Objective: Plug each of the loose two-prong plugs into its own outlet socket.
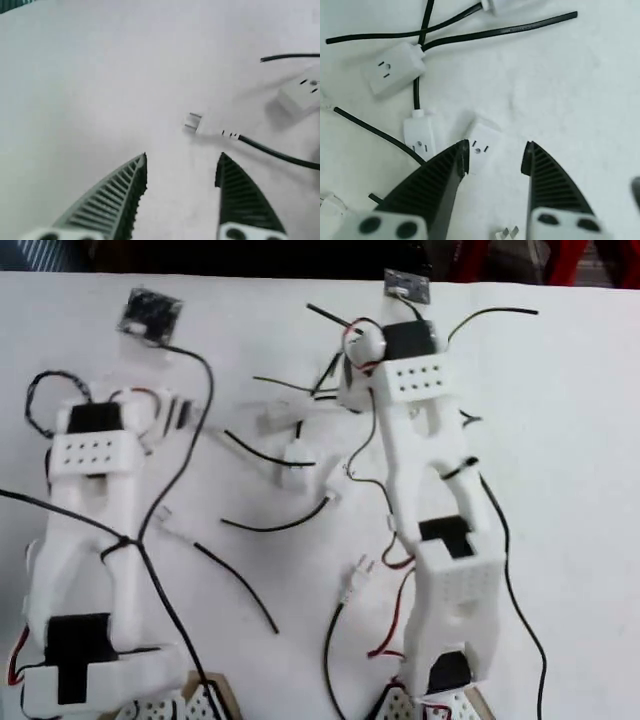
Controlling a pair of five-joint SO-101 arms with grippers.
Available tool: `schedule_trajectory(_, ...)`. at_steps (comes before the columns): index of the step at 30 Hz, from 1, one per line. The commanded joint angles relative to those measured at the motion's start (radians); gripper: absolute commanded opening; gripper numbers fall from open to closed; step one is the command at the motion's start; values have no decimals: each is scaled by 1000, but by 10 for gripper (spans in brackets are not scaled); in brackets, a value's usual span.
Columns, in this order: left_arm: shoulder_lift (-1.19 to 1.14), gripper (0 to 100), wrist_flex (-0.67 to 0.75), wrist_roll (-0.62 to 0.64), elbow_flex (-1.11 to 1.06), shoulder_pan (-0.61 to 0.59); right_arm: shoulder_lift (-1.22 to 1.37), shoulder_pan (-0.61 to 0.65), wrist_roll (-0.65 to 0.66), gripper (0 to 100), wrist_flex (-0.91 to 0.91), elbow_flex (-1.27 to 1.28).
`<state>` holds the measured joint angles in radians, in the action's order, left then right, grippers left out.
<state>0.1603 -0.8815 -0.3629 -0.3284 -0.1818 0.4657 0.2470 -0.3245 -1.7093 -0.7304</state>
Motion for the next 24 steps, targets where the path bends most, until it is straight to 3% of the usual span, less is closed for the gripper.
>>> schedule_trajectory(1,31,258,66,26,58,107,-160,-24,78,169,-7,100)
schedule_trajectory(5,-82,260,74,23,126,183,-259,-58,109,170,4,247)
schedule_trajectory(10,-326,260,54,21,315,237,-266,-137,104,170,147,385)
schedule_trajectory(15,-521,260,-61,-87,528,297,-228,-171,103,170,289,493)
schedule_trajectory(24,-737,256,-81,-210,694,357,-226,-188,103,170,298,497)
